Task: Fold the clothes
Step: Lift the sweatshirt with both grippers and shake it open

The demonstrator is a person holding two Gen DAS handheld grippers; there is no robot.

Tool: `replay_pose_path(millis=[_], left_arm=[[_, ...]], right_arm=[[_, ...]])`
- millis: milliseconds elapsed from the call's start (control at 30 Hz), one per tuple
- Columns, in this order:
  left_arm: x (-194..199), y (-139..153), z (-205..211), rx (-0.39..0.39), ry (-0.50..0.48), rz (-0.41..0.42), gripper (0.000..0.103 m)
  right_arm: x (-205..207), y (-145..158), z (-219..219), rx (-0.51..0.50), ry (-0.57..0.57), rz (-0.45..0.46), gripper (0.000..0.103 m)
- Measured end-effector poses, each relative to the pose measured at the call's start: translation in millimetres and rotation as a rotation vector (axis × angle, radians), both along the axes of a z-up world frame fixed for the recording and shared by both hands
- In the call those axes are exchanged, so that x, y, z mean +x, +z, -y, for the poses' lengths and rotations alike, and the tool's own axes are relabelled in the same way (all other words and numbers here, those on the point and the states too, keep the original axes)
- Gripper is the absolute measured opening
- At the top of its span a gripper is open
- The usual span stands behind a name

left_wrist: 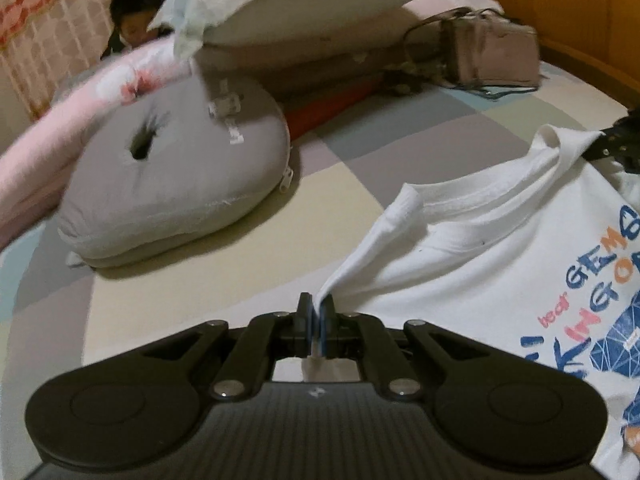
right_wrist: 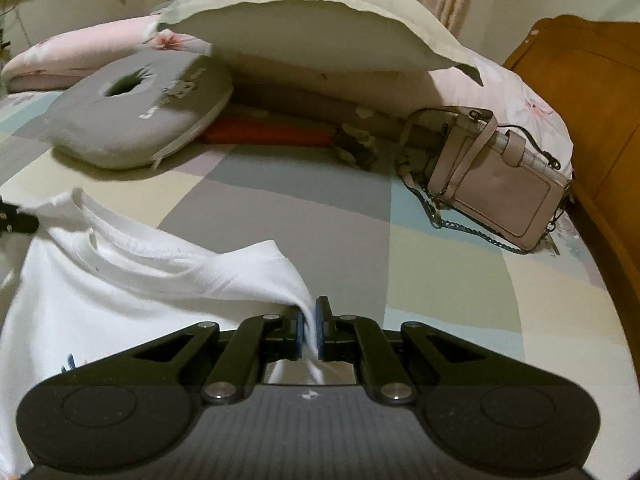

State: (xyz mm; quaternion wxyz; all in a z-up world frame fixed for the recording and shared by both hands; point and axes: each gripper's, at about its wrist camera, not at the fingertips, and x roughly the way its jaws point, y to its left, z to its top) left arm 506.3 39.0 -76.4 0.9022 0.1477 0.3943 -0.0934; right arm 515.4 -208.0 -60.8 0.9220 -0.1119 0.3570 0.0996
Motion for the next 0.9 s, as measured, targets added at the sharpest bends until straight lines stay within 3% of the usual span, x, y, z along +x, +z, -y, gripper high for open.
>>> replay_pose_path(millis=[67,267,333,433,600,900], left_arm=[[7,-9,1,0.006,0.014,-0.013,0.014],[-6,-20,3,0.033,-0.001,-0.032,0.017],[-16,-16,-1,0.031,0.001,-0.031,0.019],[-34,-7,-6,0.030,0.000,-0.039,0.024],[-88,9,-4,0.020,-0.057,-0.059,0.044],[-210,25,19,-0.013,-0.130,-0.049,0.054]], right_arm=[[9,-7,1,0.019,-0.009,-0.037,0.011],[-5,-14,17,0.054,-0.029,-0.060,0.039],[-16,-11,27,0.079,-0.033,-0.074,0.043],[-41,-3,42,0.088,-0.031,-0.085,0.046],[-89,-4,67,0.128,-0.047,-0.152,0.048],[-209,-20,79,0.282,-0.053,-0.233,0.055]])
